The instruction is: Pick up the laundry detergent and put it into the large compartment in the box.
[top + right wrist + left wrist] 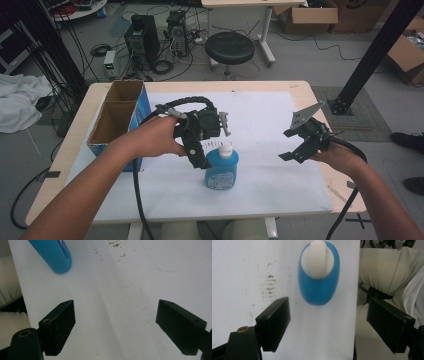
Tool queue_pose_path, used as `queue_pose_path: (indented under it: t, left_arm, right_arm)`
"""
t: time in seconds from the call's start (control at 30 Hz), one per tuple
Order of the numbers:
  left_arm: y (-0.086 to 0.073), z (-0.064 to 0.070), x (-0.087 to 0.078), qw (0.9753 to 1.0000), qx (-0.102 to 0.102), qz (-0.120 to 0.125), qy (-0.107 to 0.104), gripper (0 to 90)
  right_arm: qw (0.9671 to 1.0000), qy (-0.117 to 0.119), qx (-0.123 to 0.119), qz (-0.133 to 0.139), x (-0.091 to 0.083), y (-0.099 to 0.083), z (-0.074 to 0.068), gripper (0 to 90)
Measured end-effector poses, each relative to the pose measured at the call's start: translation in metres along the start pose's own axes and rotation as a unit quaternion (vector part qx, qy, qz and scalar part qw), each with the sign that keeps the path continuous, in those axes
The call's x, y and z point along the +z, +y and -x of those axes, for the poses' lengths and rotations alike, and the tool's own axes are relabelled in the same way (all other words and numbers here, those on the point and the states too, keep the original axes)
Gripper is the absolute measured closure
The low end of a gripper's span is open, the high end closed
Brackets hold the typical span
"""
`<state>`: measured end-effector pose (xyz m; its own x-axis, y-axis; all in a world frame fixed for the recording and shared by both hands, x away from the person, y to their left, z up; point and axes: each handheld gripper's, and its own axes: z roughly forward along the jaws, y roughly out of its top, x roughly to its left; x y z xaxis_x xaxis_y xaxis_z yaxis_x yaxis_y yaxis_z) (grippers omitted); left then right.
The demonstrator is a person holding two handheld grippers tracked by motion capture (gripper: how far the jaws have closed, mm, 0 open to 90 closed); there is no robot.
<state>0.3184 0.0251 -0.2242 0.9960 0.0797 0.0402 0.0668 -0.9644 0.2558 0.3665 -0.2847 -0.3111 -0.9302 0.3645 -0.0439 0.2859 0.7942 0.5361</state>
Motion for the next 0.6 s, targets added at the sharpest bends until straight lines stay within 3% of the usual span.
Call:
queue_pose_path:
  t: [0.6]
  left_arm:
    - [0.017,-0.007,0.028,0.9998,0.020,0.001,-0.005,19.8]
  right_arm:
    - [1.0000,0.003,0.002,0.001,0.000,0.000,0.002,15.7]
